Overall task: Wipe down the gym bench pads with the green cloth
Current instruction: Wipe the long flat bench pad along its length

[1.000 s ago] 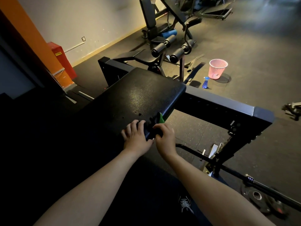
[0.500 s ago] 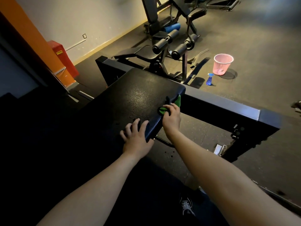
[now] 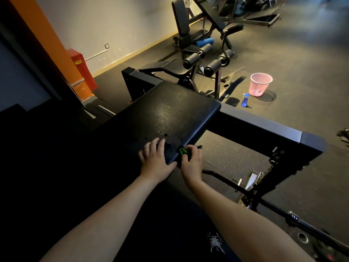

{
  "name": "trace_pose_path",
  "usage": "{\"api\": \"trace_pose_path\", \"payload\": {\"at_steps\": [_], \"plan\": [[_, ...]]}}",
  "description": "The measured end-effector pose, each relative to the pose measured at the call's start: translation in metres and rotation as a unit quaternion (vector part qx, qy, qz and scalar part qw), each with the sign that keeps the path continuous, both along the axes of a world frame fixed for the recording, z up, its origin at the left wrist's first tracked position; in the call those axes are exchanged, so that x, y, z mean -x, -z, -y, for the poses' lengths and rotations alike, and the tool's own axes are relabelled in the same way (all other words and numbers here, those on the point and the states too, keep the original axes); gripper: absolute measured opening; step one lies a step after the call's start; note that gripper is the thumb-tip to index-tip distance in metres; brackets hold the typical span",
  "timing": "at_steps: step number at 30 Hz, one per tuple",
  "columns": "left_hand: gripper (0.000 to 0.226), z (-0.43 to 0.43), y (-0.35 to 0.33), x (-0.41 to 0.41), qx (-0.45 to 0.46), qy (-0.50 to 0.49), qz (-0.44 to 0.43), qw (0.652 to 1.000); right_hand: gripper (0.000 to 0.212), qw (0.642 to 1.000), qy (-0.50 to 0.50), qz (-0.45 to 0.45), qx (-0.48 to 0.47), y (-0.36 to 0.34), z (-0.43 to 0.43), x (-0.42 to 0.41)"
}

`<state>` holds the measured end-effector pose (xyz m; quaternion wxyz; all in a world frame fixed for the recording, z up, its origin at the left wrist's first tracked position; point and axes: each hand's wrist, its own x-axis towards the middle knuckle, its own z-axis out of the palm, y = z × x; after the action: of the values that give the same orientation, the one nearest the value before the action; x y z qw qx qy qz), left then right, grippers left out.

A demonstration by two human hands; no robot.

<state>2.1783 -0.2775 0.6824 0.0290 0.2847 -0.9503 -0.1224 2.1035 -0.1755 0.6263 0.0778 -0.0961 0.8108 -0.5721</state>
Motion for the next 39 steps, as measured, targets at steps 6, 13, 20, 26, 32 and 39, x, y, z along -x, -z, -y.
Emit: {"api": "trace_pose_path", "payload": {"at_steps": [6,13,20,26,32,39], "plan": [[0.097,0.006,0.003,-0.021,-0.005,-0.032,-0.01,0.999,0.034,0.999,-0.012,-0.008,0.03,-0.008,-0.011,-0.015],[0.099,0.009,0.006,-0.032,-0.038,-0.03,-0.016,0.999,0.036,0.998,-0.014,-0.061,-0.019,-0.052,0.005,0.034],[0.097,0.008,0.005,-0.03,-0.048,-0.025,-0.01,0.998,0.036,0.95,-0.109,-0.195,-0.216,-0.047,0.011,0.008],[0.094,0.011,0.01,-0.031,-0.043,-0.007,-0.01,0.999,0.035,0.91,-0.21,-0.286,-0.214,-0.046,-0.009,-0.015],[0.097,0.012,0.009,-0.03,-0.055,-0.011,-0.004,0.998,0.037,0.95,-0.142,-0.202,-0.192,-0.046,-0.001,0.033],[0.095,0.008,0.01,-0.025,-0.042,-0.037,0.008,0.998,0.032,0.979,-0.034,-0.11,-0.17,-0.041,0.017,0.015]]}}
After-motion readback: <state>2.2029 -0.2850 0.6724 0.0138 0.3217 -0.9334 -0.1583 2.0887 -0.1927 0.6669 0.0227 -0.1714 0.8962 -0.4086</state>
